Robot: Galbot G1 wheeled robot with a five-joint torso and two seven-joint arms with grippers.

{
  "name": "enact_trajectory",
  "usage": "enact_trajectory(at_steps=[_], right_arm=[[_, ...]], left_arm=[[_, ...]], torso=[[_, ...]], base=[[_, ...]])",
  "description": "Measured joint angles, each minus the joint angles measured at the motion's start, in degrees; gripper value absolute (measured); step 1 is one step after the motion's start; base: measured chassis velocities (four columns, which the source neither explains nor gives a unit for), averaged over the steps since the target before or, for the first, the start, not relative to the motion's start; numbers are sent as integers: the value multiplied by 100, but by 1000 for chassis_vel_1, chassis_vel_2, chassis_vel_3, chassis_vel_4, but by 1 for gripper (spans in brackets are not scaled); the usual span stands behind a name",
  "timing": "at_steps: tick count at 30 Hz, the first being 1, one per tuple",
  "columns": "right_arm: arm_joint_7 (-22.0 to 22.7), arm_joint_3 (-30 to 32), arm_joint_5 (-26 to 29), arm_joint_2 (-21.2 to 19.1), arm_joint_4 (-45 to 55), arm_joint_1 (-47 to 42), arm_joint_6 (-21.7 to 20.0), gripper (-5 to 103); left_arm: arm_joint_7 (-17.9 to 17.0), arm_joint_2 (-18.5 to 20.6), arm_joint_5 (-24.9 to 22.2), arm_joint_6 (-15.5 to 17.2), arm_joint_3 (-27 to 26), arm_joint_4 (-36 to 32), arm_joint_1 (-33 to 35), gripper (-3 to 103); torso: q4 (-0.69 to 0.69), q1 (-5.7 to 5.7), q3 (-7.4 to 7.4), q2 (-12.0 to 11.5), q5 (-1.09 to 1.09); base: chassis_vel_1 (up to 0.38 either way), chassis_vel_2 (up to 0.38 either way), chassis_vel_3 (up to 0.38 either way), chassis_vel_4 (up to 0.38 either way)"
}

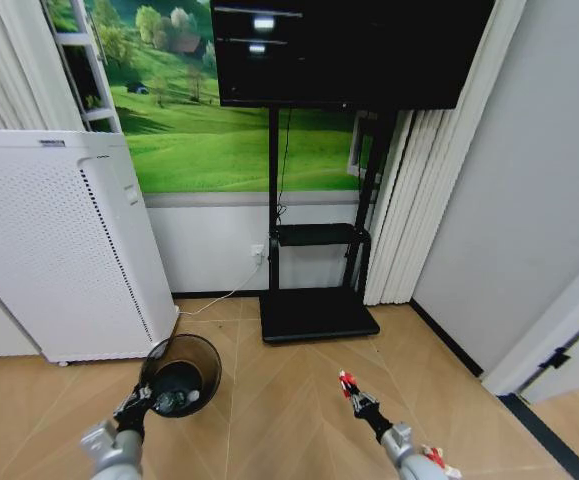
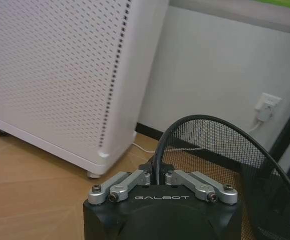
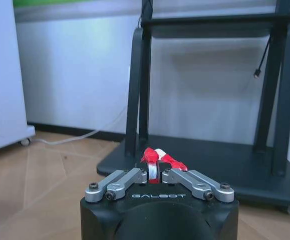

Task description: Pick up the trash bin and place the garbage on the floor into it.

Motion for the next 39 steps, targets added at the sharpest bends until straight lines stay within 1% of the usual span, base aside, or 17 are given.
enact_trajectory(at_steps=[1,4,5,7,8,10,14,17,18,22,25,27,28,30,36,38,39], right_arm=[[0,0,0,0,0,0,0,9],[31,-47,152,-23,333,4,-79,9],[31,-47,152,-23,333,4,-79,9],[105,-123,236,-48,739,-37,-205,9],[105,-123,236,-48,739,-37,-205,9],[257,-330,268,1,1310,-35,-395,9],[402,-615,256,69,1833,-19,-563,9],[414,-791,253,66,1964,11,-573,9],[415,-986,254,54,1975,93,-569,9],[405,-1210,239,86,1841,262,-528,9],[380,-1469,214,246,1593,525,-482,9],[374,-1661,197,509,1432,697,-470,9],[374,-1661,197,509,1432,697,-470,9],[379,-1814,161,801,1374,701,-471,9],[399,-2027,106,917,1291,720,-484,9],[403,-2057,108,910,1266,769,-495,5],[413,-2078,117,908,1237,829,-502,10]], left_arm=[[0,0,0,0,0,0,0,7],[61,-116,126,13,409,583,-502,7],[61,-116,126,13,409,583,-502,7],[113,-223,325,-30,668,1033,-861,7],[113,-223,325,-30,668,1033,-861,7],[146,-366,541,-63,936,1409,-1156,7],[173,-547,710,-77,1083,1725,-1346,7],[174,-629,735,-78,1148,1834,-1383,7],[174,-684,786,-83,1215,1924,-1385,7],[181,-706,876,-116,1312,2031,-1384,7],[177,-705,914,-141,1424,2134,-1384,7],[148,-705,915,-145,1592,2173,-1374,7],[148,-705,915,-145,1592,2173,-1374,7],[133,-707,885,-145,1705,2233,-1434,7],[124,-708,822,-115,1748,2289,-1581,7],[119,-708,787,-94,1763,2267,-1592,7],[114,-708,757,-79,1784,2233,-1595,7]], torso=[[0,0,0,0,0],[0,0,0,0,1],[0,0,0,0,1],[-1,0,0,0,-1],[-1,0,0,0,-1],[-1,0,0,0,0],[0,0,-1,1,0],[0,0,-1,0,1],[0,-1,-1,1,0],[0,-1,-1,0,-1],[1,-1,-1,0,1],[1,-1,-1,0,0],[1,-1,-1,0,0],[0,-1,-1,1,-1],[0,-1,-1,0,0],[0,-1,-1,1,-1],[0,-1,-1,0,-1]], base=[[0,0,0,0],[0,0,0,0],[0,0,0,0],[0,0,0,0],[0,0,0,0],[0,0,0,0],[0,0,0,0],[0,0,0,0],[0,0,0,0],[0,0,0,0],[0,0,0,0],[0,0,0,0],[0,0,0,0],[0,0,0,0],[0,0,0,0],[0,0,0,0],[0,0,0,0]])
